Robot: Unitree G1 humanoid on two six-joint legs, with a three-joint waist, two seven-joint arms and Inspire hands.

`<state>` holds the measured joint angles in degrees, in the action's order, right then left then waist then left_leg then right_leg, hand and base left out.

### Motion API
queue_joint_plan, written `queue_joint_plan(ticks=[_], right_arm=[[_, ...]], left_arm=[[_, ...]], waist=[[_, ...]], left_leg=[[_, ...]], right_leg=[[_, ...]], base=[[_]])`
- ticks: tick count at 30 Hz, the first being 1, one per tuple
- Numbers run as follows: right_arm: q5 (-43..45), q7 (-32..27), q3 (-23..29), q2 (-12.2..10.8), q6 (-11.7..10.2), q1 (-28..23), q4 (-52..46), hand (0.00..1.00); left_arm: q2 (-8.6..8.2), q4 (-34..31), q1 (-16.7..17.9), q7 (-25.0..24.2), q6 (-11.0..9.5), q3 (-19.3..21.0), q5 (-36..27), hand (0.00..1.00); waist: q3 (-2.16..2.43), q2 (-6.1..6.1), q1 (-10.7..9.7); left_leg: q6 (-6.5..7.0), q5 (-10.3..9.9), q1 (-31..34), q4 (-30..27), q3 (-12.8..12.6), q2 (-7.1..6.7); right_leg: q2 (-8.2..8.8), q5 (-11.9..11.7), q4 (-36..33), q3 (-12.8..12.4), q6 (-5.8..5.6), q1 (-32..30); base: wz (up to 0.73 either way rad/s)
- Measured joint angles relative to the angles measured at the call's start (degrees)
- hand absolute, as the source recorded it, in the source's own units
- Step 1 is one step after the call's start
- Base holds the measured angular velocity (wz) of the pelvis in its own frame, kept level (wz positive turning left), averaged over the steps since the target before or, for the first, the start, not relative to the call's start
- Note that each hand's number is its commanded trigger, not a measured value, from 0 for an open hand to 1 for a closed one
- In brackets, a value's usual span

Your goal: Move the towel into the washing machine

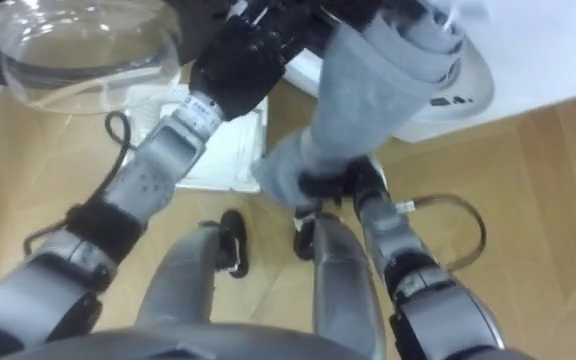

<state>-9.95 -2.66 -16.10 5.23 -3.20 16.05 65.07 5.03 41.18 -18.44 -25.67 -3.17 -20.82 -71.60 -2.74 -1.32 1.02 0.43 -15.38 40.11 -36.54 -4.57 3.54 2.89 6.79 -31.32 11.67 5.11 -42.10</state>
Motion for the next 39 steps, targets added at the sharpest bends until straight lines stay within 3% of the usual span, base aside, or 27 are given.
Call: queue_joint_plan(ticks=[4,7,13,19,26,29,32,35,37,39], right_arm=[[1.6,-0.5,1.7,1.4,0.3,-0.6,-0.2,1.0],[1.2,-0.6,1.0,3.3,0.2,-0.4,-0.2,1.0],[0.8,-0.1,-0.1,4.0,0.1,1.0,1.7,1.0],[1.0,2.6,-0.1,4.7,0.4,1.0,1.9,1.0],[0.3,6.4,-0.7,5.1,2.7,3.4,2.3,1.0],[-3.8,9.0,-0.8,6.3,3.4,5.7,2.8,1.0],[-7.5,11.4,-1.8,7.4,3.9,9.2,5.3,1.0],[-9.8,14.8,-1.8,10.1,5.2,11.5,6.7,1.0],[-15.7,17.0,-1.8,12.5,6.2,12.2,6.8,1.0],[-19.1,18.1,-1.7,13.5,7.1,13.1,6.9,1.0]], left_arm=[[2.56,10.6,5.3,4.2,0.0,4.1,7.5,0.0],[4.1,15.3,6.6,8.4,-0.9,4.4,16.1,0.0],[3.02,18.9,7.0,15.3,-1.2,3.6,33.9,0.0],[2.13,21.9,5.6,18.3,-1.1,3.9,42.6,0.0],[2.16,22.0,5.4,20.2,-1.0,3.9,43.1,0.0],[2.19,22.2,5.3,20.3,-1.0,3.7,43.0,0.0],[2.52,22.8,5.1,20.1,-0.9,3.7,43.0,0.0],[2.96,22.9,4.2,19.1,-0.6,3.7,43.1,0.0],[3.93,22.9,3.6,18.2,0.1,3.7,43.0,0.0],[4.97,23.0,3.5,18.0,0.5,3.8,43.0,0.0]], waist=[[0.0,-0.39,3.1],[-0.02,-0.9,4.7],[-0.04,-0.86,5.1],[-0.12,-0.73,5.2],[-0.46,-0.2,5.4],[-0.64,0.07,5.9],[-1.25,0.92,6.0],[-1.4,1.1,6.3],[-1.89,2.02,7.1],[-2.1,2.84,7.1]], left_leg=[[-0.27,0.3,0.6,1.1,-0.2,-0.14],[-0.1,0.7,0.8,1.9,0.1,-0.54],[0.41,1.5,0.7,3.1,0.2,-1.36],[0.47,1.8,0.7,3.2,0.9,-2.2],[0.39,1.9,2.2,3.0,1.4,-2.15],[0.4,2.0,3.6,2.8,1.5,-2.21],[0.44,2.3,3.9,2.5,1.7,-2.6],[0.46,2.3,5.3,1.2,2.8,-3.14],[0.53,2.4,5.4,1.0,3.0,-3.45],[0.64,2.4,5.5,0.8,3.0,-3.87]], right_leg=[[-0.04,0.2,0.6,0.0,0.2,-1.1],[0.47,0.3,0.4,0.5,0.09,-1.2],[1.63,0.5,0.5,1.1,-0.21,-1.2],[2.17,0.6,0.4,1.2,-0.39,-1.2],[2.18,0.6,0.3,1.5,-0.36,-2.5],[2.42,0.6,-0.5,1.6,-0.3,-4.0],[3.32,1.3,-1.8,1.7,-0.27,-4.9],[4.07,2.0,-2.6,2.8,-0.31,-5.4],[4.4,2.1,-3.4,2.7,-0.41,-5.6],[4.86,2.4,-3.9,2.7,-0.45,-5.9]], base=[[0.03],[0.12],[0.1],[0.04],[0.01],[0.05],[0.12],[0.23],[0.08],[0.08]])
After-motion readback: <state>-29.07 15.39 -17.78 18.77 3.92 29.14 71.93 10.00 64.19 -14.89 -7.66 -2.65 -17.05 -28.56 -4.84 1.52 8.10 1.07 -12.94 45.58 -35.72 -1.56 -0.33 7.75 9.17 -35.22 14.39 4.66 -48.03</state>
